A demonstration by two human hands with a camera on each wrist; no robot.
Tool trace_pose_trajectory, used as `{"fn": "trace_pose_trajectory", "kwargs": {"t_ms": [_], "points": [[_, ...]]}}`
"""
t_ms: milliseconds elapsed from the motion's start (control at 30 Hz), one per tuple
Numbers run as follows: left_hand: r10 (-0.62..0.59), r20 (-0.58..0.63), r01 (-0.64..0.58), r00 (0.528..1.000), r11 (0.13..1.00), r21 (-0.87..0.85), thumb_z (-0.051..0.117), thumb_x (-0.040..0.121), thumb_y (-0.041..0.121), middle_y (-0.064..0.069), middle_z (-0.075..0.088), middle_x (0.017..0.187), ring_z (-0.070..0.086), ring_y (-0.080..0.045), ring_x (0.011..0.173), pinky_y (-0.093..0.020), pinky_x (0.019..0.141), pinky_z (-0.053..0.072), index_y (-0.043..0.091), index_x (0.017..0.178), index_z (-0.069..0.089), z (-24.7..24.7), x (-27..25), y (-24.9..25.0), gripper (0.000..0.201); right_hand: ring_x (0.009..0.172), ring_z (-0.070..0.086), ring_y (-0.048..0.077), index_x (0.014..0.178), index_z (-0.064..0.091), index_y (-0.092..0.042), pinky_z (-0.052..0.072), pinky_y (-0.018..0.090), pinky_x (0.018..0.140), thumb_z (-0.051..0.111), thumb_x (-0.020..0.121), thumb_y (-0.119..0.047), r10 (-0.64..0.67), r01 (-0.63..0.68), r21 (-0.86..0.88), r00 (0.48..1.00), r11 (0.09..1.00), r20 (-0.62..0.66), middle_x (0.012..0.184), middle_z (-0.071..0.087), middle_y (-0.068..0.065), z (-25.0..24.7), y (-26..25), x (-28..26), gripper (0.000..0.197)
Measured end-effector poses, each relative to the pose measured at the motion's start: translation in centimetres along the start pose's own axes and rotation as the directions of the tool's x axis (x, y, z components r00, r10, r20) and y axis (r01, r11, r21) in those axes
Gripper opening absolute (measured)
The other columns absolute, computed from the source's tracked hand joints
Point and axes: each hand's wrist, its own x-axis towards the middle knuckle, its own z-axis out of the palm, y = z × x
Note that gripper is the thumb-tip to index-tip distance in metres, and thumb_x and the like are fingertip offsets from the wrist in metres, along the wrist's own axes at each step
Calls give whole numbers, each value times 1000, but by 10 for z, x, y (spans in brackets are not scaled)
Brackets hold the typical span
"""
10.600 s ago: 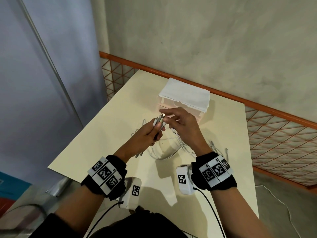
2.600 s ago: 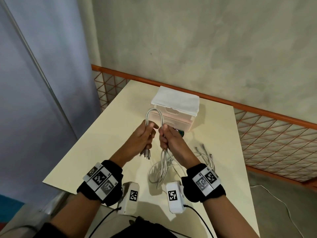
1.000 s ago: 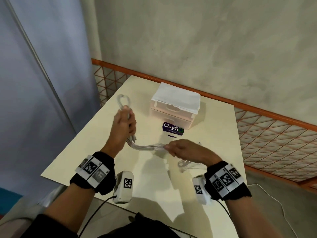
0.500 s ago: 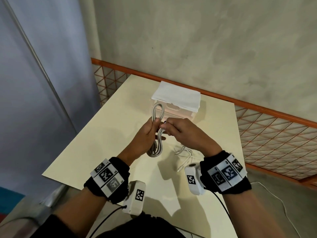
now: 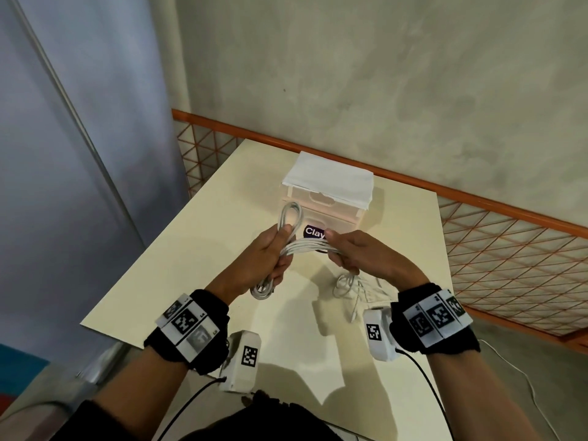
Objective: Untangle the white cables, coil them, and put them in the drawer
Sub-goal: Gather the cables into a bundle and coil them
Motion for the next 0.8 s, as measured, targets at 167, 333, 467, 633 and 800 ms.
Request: {"fn": "trace_pose_trajectory", "kwargs": {"t_ms": [167,333,467,633,800], "points": [[-110,66,106,992,992,63,15,83,72,4,34,52,25,-11,40,-24,43,29,13,78,41,14,-2,-6,65,39,32,5,55,45,-8,26,14,46,45,96,-39,-85,69,-102,984,992,-159,40,43,-8,-1,-19,7,51],[-62,152,31,986,980,197,37,86,66,10,36,46,30,-10,38,-24,41,34,37,83,49,31,-4,-5,32,53,46,14,59,59,4,34,26,52,56,87,-27,-71,52,-89,971,995,-230,53,54,4,-6,-29,17,42],[-61,120,29,991,967,252,39,97,43,11,37,43,32,-11,37,-26,41,36,34,77,47,31,-3,-3,23,49,45,12,52,65,-7,34,18,46,59,80,-23,-35,7,-85,942,996,-333,47,58,3,-7,-26,20,33],[-44,47,37,998,988,147,32,100,38,4,30,51,25,-11,39,-22,40,31,16,72,37,16,0,1,36,41,40,3,53,59,-14,35,17,48,53,91,-44,-18,30,22,907,999,-420,45,51,-5,-15,-4,20,48],[-70,-60,68,996,997,-41,32,99,38,5,26,52,22,-11,39,-23,41,29,15,74,38,2,4,5,35,79,50,-8,114,57,-30,43,19,79,33,101,-28,-142,199,108,908,974,-393,90,58,-13,20,32,10,28]]}}
